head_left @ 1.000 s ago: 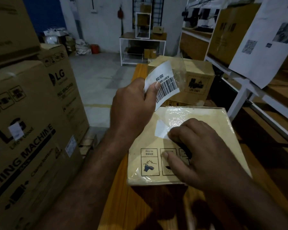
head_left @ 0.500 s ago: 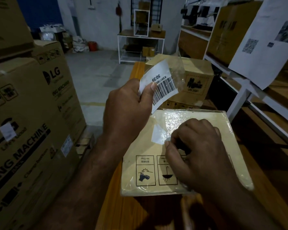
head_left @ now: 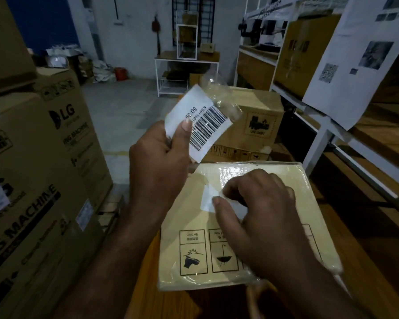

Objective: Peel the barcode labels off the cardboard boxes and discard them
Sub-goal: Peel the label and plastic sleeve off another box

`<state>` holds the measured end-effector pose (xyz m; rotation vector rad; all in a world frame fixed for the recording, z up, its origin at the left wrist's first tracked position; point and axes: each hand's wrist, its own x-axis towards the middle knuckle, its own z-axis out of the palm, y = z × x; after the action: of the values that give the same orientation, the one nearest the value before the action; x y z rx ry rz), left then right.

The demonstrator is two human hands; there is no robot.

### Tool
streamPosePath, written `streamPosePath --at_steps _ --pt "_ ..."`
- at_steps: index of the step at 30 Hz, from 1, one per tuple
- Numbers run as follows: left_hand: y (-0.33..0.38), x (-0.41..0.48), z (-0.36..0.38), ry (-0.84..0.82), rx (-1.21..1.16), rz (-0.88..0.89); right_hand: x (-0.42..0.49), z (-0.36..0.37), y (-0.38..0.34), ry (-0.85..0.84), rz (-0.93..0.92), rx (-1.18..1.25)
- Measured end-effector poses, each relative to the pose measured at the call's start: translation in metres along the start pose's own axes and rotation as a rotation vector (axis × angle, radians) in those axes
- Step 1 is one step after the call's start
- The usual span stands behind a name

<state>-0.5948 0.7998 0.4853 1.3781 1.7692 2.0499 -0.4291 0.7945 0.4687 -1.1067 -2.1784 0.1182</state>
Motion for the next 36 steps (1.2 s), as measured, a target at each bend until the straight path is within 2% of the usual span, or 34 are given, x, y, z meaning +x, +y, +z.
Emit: streamPosePath --at_steps 5,17,21,31,36 --pt "0.004 -0.005 -0.001 0.082 -0.068 -0.01 0.007 0.015 -0.034 0.049 0.111 -0.026" --pt "0.007 -0.01 -0.002 0.104 -0.064 0.024 0.001 0.028 -0.031 0.216 0.135 0.006" --pt "0.007 -0.01 -0.002 0.088 -0.064 0.02 0.002 0.026 -0.029 0.185 0.106 -0.019" --pt "0.007 -0.008 -0.001 0.075 -0.07 0.045 0.016 0.013 -0.023 -0.048 -0.025 -0.018" --pt "0.007 -0.007 -0.001 0.07 -0.06 0.05 0.013 0.015 -0.016 0.046 -0.037 0.126"
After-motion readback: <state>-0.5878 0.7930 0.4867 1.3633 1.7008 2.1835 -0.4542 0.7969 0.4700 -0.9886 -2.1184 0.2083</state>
